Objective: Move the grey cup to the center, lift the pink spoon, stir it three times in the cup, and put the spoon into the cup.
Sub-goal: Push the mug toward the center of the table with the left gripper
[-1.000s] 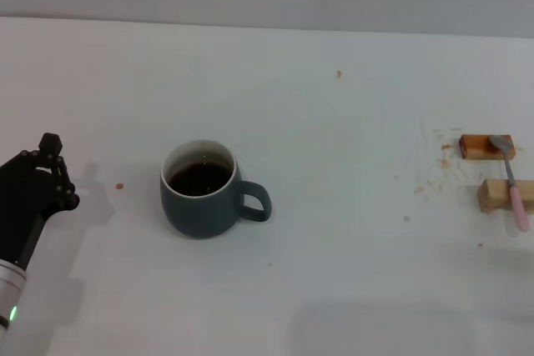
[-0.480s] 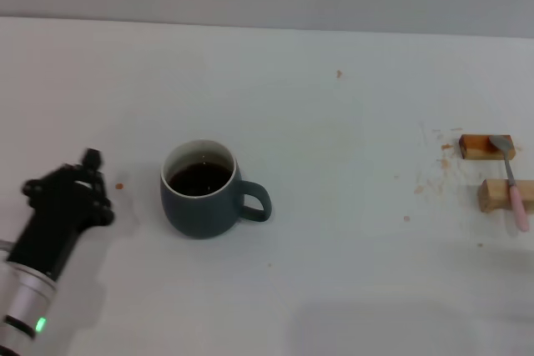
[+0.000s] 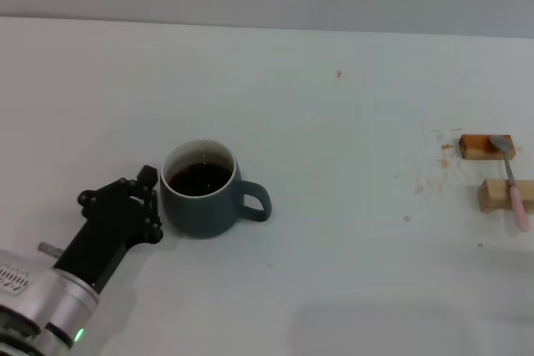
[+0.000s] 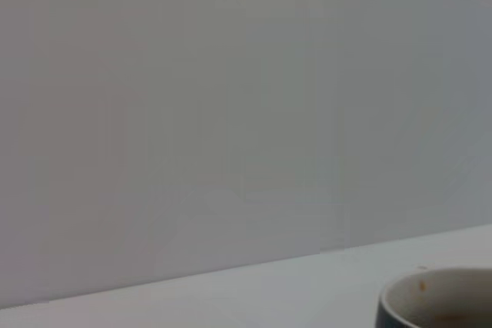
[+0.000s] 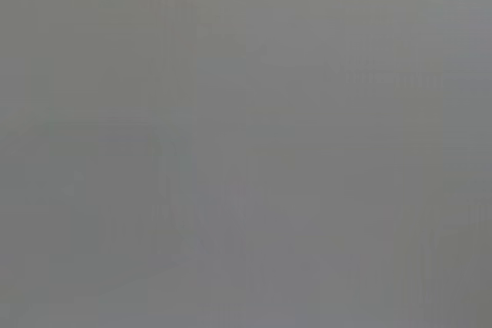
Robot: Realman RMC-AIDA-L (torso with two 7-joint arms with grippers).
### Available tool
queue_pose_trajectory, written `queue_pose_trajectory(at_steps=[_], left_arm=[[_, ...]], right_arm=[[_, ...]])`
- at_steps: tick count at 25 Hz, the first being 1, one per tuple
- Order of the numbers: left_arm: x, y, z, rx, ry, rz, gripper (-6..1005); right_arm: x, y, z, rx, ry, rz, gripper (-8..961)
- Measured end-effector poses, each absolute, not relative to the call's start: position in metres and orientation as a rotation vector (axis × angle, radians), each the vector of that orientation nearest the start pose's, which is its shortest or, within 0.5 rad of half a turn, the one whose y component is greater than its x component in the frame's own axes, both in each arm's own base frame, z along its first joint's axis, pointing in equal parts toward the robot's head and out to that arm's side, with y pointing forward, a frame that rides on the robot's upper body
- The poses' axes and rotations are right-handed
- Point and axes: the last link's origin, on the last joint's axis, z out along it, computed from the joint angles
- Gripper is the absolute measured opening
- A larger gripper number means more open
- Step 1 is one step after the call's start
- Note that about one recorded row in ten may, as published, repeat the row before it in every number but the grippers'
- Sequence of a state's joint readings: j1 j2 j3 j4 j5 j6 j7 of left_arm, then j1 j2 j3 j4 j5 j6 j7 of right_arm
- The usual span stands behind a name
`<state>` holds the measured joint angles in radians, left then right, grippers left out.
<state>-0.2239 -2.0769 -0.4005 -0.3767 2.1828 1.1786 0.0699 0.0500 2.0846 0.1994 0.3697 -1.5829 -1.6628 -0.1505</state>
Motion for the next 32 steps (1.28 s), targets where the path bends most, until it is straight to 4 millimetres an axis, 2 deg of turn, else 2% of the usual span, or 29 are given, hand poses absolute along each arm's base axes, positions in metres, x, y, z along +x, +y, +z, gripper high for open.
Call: queue_pose_trajectory(at_steps=[20,32], left_arm=[[-0.285,0.255,-0.117,-2.063,-0.476,-0.651,-2],[-0.298,0.235,-0.109,-2.004,-0.509,-0.665,-2]], right_arm=[[0.354,0.171,-0.013,-1.276,0.476,0.630,817],[0.354,0.170,-0.013,-1.274,0.479,0.627,817]])
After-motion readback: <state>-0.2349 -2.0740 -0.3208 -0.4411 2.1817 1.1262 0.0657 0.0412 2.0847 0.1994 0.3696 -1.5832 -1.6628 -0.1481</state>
